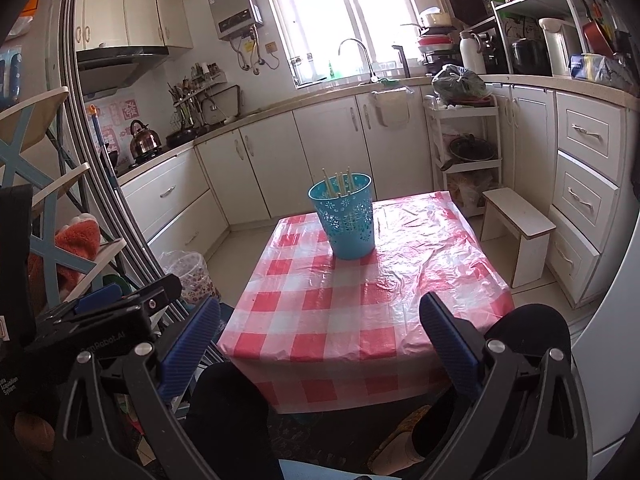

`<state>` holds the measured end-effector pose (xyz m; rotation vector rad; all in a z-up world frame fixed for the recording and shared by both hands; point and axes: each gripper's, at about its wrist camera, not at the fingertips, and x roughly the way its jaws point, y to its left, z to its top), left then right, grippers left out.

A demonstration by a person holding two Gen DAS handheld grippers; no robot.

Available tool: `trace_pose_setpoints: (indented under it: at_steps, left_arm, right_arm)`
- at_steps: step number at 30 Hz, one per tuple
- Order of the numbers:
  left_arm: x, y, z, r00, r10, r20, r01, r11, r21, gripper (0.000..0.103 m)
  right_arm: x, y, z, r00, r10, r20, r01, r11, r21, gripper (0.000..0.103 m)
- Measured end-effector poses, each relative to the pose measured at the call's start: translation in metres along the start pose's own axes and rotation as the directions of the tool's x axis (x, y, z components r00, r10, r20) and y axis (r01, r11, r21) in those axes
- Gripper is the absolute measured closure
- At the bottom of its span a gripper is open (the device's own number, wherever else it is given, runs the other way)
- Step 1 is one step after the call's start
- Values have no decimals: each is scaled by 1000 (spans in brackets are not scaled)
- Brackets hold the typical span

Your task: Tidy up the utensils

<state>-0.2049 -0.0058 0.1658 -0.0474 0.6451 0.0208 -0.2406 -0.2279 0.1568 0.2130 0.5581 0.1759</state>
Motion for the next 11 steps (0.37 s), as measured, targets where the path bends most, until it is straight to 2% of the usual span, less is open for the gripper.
trace_pose_setpoints:
  at_steps: [7, 11]
  left_arm:
    - [17, -3, -4, 997, 3, -76, -2, 1000, 12, 8]
    - [18, 0, -6, 997, 22, -77, -22, 1000, 7, 8]
  right_arm:
    - [2, 2, -3, 1000, -13, -3, 13, 1000, -10, 7]
    - [0, 3, -2, 1000, -19, 4, 19, 1000, -12, 7]
